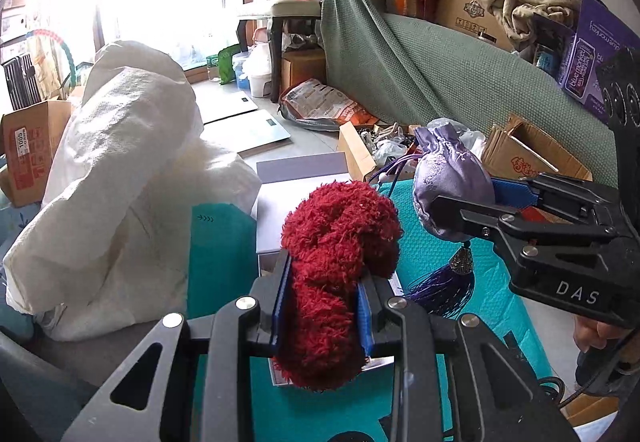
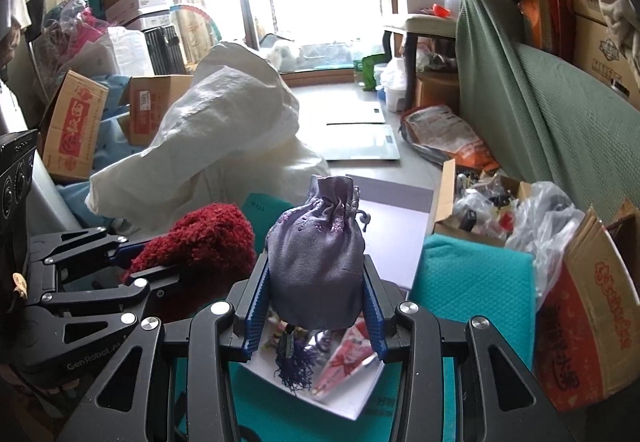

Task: Organize soft objects
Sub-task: 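Carry the scrunchie with left tool while right tool carries the pouch over the box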

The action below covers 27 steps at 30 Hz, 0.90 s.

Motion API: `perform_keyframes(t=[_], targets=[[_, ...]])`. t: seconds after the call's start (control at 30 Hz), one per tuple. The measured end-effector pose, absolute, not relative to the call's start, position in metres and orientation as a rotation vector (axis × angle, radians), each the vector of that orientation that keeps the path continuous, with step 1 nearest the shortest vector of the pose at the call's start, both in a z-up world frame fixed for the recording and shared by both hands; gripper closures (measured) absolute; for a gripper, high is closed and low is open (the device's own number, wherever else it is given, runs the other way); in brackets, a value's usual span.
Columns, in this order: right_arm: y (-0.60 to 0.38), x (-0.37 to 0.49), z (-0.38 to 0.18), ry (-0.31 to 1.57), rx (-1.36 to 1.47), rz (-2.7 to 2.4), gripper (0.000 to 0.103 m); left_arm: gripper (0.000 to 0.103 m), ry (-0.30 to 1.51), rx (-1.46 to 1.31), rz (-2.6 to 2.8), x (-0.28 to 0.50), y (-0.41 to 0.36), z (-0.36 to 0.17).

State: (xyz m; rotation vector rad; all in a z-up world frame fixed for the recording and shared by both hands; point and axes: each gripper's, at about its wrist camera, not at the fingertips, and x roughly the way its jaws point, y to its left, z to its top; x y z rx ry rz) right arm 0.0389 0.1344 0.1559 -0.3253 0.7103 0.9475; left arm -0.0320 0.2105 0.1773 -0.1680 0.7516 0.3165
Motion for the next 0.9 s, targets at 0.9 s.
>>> perform_keyframes(t=[0.9], targets=[[0.159,0.092,0.053,0.841,-0.321,0.870,0.062,0.075,0.889,-0.166,0.365,0.031,0.246,0.072]])
